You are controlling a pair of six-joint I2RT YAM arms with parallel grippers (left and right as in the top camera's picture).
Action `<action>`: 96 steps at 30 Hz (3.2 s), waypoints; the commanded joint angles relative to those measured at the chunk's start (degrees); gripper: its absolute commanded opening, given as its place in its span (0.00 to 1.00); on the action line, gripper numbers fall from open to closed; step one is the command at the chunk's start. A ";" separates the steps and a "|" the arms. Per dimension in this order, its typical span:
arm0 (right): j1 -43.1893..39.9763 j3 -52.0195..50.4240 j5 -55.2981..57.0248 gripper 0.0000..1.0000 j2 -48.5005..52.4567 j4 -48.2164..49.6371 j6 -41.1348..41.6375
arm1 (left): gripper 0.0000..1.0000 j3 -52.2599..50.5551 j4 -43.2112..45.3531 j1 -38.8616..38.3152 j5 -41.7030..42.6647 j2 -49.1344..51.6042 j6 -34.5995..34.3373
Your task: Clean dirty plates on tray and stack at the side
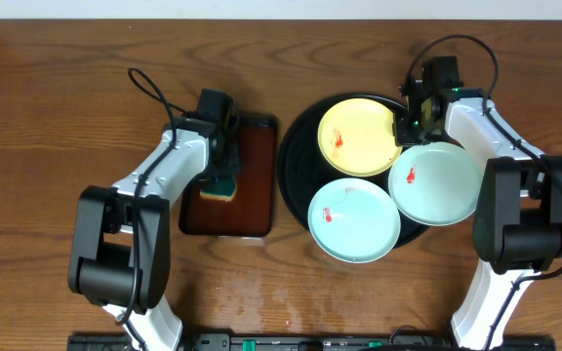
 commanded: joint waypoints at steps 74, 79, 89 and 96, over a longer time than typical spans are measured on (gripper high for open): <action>-0.09 1.05 -1.25 0.20 -0.28 -1.97 0.13 | 0.08 15.78 -12.39 -2.49 -0.48 -8.70 2.01; -0.09 1.05 -1.25 0.19 -0.28 -2.16 0.13 | 0.08 15.47 -12.37 -2.49 -0.48 -8.70 2.01; -0.24 1.46 -4.07 0.25 -0.52 -1.90 -0.09 | 0.08 15.34 -12.39 -2.49 -0.50 -8.59 2.01; -0.50 1.46 -4.02 0.23 -0.61 -1.99 -0.26 | 0.07 15.34 -12.39 -2.49 -0.50 -8.59 2.03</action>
